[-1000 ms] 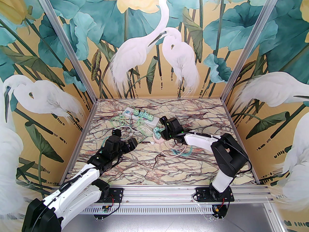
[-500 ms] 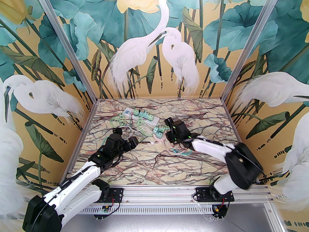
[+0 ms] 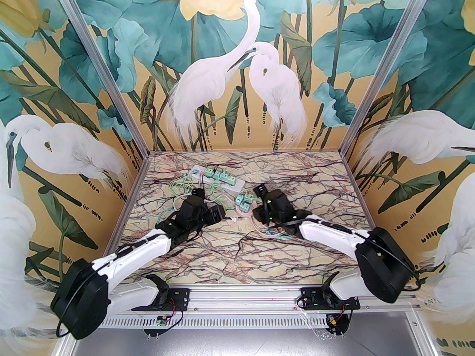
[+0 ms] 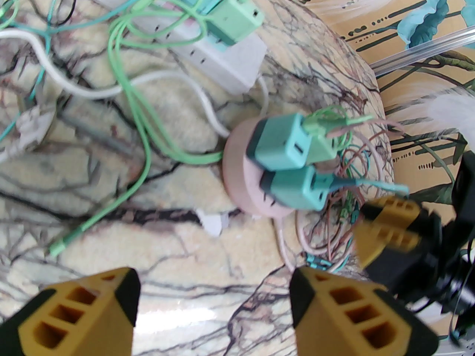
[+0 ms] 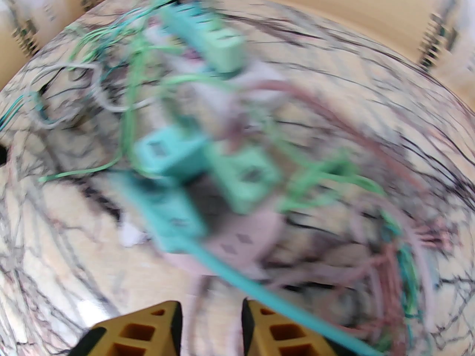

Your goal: Pull the plug off the socket

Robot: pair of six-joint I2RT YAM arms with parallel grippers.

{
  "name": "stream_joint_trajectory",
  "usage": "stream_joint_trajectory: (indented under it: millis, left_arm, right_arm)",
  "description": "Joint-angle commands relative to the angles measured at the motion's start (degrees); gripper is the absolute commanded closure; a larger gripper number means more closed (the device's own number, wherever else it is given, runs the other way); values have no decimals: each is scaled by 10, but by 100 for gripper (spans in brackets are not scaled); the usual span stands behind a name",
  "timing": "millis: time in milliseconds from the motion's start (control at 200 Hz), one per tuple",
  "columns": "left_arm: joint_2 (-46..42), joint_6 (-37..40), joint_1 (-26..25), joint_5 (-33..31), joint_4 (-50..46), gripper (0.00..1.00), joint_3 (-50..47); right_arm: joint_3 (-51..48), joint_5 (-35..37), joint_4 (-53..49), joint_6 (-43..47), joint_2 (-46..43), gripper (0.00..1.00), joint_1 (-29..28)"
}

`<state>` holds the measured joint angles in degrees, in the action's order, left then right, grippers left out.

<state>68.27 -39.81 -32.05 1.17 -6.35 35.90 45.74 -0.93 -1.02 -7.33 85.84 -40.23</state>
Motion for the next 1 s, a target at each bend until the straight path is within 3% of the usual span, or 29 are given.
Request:
stream_joint_trajectory:
  millis: [0, 555, 735, 995]
  left_arm:
    - [-9, -2, -3, -19, 7, 26, 0]
    - [-117, -3, -3, -54, -60, 23, -30]
    - [-119, -2, -3, -55, -62, 22, -32]
    - [-123, -3, -2, -56, -59, 22, -36]
  right_arm:
    - [49, 17, 8, 30, 50, 63, -7]
    - [160, 18, -18, 80, 208, 61, -6]
    - [150, 21, -15, 70, 196, 88, -6]
    - [78, 72, -20, 30, 96, 91, -13]
